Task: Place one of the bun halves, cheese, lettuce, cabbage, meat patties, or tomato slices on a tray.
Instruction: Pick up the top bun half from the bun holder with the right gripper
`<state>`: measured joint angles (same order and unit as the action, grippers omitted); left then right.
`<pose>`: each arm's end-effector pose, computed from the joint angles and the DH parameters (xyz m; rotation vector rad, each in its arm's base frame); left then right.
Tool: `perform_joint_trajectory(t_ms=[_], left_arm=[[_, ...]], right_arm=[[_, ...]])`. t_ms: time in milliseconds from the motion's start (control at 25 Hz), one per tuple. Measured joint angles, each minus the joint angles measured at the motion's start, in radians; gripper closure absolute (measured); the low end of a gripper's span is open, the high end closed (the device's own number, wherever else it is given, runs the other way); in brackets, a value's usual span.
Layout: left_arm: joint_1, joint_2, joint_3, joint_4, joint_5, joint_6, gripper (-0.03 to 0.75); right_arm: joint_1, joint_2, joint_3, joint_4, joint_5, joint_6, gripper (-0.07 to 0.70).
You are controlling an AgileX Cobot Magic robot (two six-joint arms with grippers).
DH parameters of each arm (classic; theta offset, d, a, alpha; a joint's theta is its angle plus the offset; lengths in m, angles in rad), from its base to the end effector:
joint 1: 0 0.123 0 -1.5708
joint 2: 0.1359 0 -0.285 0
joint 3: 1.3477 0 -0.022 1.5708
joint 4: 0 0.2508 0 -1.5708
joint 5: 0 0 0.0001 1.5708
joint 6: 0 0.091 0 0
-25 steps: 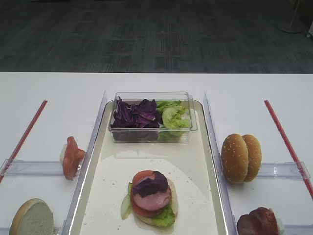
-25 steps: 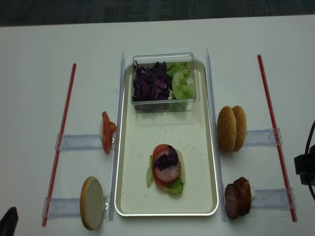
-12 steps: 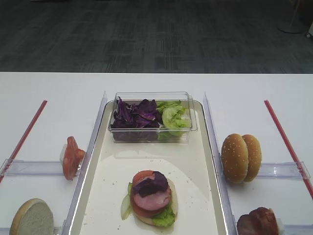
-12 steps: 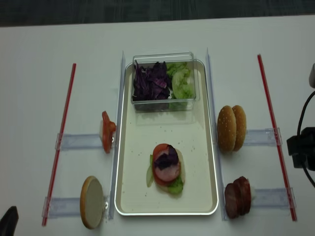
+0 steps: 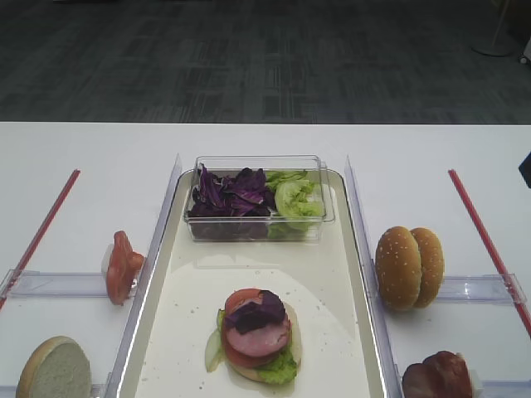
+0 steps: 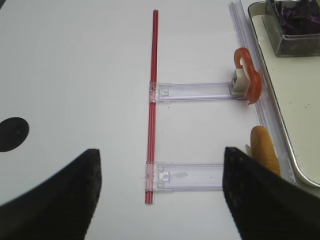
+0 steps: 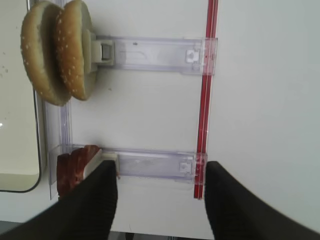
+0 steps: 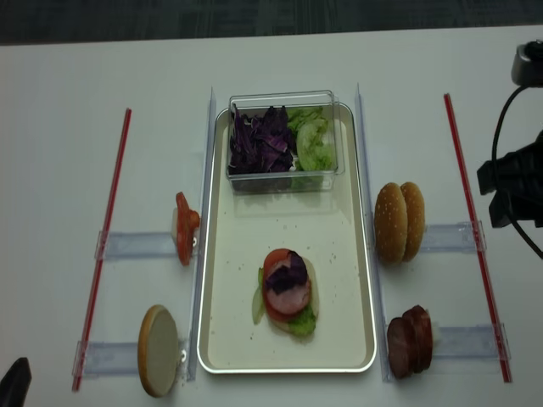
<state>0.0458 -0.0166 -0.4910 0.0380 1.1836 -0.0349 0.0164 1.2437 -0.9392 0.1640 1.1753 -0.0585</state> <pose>-0.0121 0.0026 0.2651 -0.0919 2.1574 0.0526 0.2115 0.0172 0.2817 -0.0371 2.9518 0.2266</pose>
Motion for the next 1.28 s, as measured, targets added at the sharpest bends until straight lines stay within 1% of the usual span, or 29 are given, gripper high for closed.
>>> perform_joint_trajectory(t_ms=[800,1200,1280], left_arm=[[0.0,-0.001,0.0,0.0,0.0,0.0,0.244],[0.0,-0.001,0.0,0.0,0.0,0.0,0.244],[0.0,-0.001,0.0,0.0,0.0,0.0,0.244]], right_arm=[[0.002,0.266,-0.187,0.007,-0.05,-0.011,0.206],[0.002,0.346,-0.21,0.007,-0.089,-0.015,0.206],[0.002,0.36,-0.212,0.027,-0.093,-0.024,0.206]])
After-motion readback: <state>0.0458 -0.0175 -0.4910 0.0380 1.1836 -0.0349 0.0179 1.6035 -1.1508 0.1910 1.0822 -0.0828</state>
